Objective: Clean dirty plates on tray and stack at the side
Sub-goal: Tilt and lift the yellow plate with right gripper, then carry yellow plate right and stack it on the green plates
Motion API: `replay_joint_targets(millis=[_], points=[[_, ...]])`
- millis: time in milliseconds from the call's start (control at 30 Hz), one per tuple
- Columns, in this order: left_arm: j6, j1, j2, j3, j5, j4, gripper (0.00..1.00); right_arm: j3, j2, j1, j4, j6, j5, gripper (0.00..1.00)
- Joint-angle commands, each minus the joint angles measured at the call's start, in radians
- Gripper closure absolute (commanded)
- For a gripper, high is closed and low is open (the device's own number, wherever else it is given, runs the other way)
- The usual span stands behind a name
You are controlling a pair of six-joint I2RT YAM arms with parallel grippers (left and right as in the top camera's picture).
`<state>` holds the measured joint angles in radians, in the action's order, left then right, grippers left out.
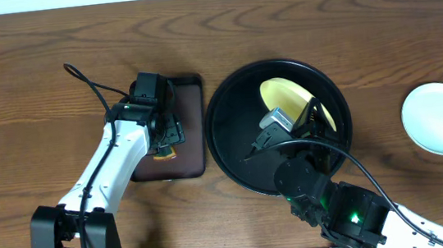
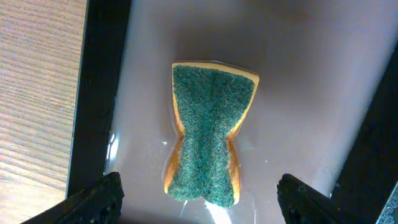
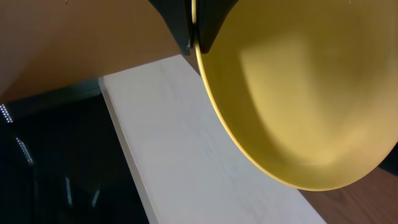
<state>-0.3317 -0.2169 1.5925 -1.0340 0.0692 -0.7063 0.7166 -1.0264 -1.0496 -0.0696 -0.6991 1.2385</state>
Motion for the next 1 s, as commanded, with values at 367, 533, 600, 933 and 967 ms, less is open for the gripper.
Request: replay_joint_targets(millis=[367,533,600,933,967], points=[[0.013,0.005,-0.005,0.005,0.002,-0.003,0.20,0.003,0.011,-0.002,-0.013,0.252,0.046,0.99],[0.013,0.005,-0.005,0.005,0.002,-0.003,0.20,0.003,0.011,0.031,-0.080,0.477,-0.008,0.99],[0.013,0.005,-0.005,0.005,0.002,-0.003,0.20,0.003,0.011,0.065,-0.134,0.577,-0.099,0.99],[0.013,0.004,-0.005,0.005,0.002,-0.003,0.20,0.051,0.048,0.453,-0.393,0.965,-0.760,0.99],[0.013,0.005,-0.005,0.005,0.002,-0.003,0.20,0.064,0.061,0.518,-0.409,0.988,-0.836,0.99]])
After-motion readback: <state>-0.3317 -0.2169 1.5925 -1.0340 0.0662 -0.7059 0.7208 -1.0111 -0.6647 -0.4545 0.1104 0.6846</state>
